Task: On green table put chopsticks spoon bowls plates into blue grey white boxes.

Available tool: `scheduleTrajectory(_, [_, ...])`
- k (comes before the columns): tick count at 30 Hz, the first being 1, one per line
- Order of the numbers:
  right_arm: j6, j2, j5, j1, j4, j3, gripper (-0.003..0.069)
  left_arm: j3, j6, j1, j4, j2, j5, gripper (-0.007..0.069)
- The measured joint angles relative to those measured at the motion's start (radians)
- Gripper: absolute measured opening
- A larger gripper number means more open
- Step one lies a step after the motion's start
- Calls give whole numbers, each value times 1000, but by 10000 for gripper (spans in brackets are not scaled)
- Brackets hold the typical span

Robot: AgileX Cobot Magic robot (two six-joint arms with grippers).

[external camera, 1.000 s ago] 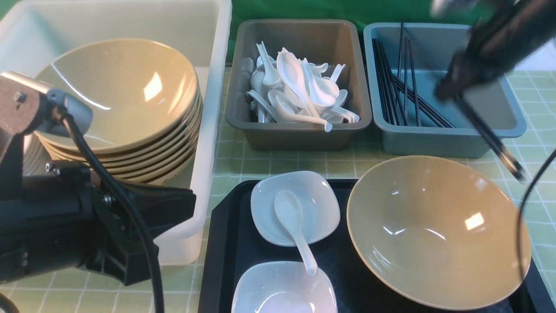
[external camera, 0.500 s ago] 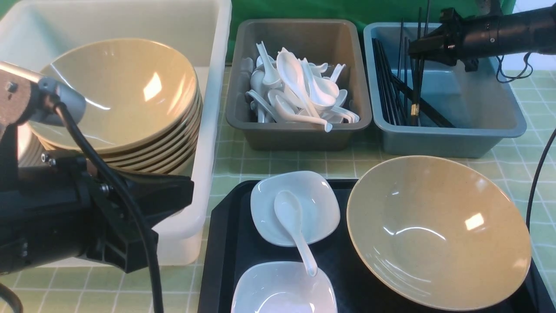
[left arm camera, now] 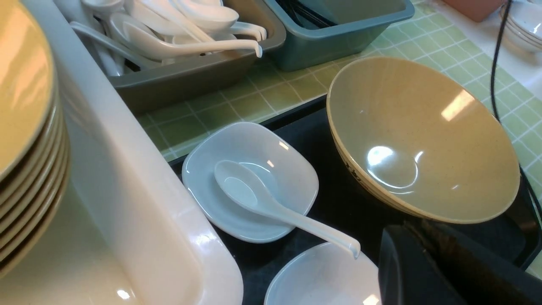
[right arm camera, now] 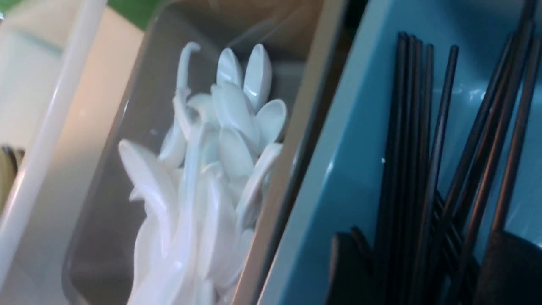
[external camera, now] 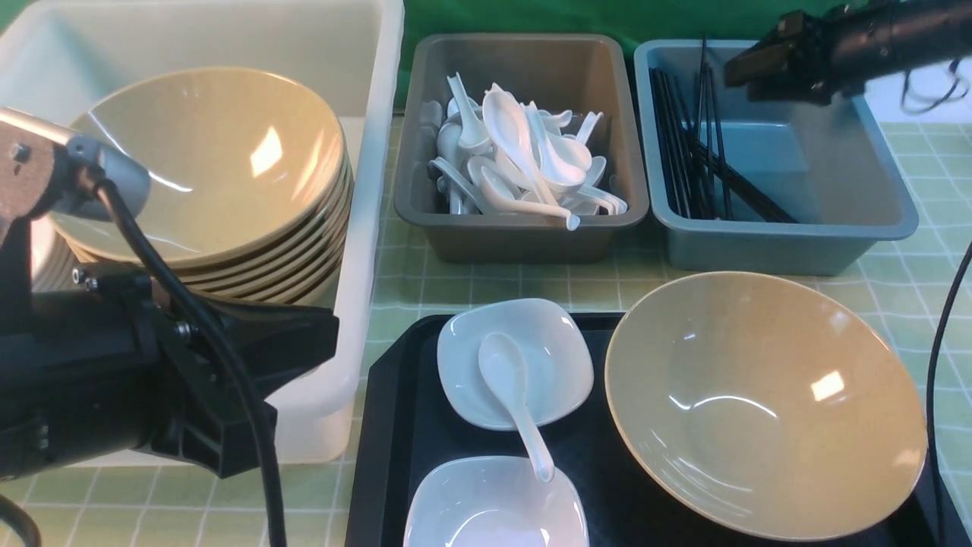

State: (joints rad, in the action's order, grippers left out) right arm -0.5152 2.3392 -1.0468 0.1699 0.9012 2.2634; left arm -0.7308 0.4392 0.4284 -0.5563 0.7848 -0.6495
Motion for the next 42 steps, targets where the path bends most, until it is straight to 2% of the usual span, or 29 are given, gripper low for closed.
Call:
scheduleTrajectory(3, [-33,-68,-49,-17,-51,1,424,0,16,0,14,0,1,-1])
scheduleTrajectory(5, [-64,-147,-121,-62,-103,1,424,0,21,0,37,0,1,-1])
scheduleTrajectory(8, [-74,-208,-121,-153,-139,-2,425,0,23,0,60,0,2,-1])
scheduleTrajectory(9, [-74,-248,-121,-226,-176,-16,424,0,23,0,80,0,1,-1])
scheduleTrajectory(11, [-65,-268,-121,-278,-213,-31,424,0,23,0,89,0,-4,-1])
scheduleTrajectory(14, [22,-334,-123,-487,-440,-129,424,0,21,0,111,-10,-39,-1])
scheduleTrajectory(16, [51,-348,-123,-538,-499,-164,424,0,21,0,113,-19,-55,-1])
scheduleTrajectory(17, [95,-369,-123,-620,-564,-225,424,0,21,0,119,-37,-79,-1])
scheduleTrajectory(22, [192,-406,-123,-760,-608,-369,424,0,20,0,156,-93,-138,-1])
scheduleTrajectory(24, [297,-414,-123,-816,-610,-447,424,0,20,0,179,-135,-178,-1])
scheduleTrajectory(32, [479,-414,-78,-878,-650,-642,424,0,20,0,187,-214,-227,-1])
scheduleTrajectory(42, [521,-340,-25,-878,-667,-670,424,0,20,0,182,-219,-228,-1])
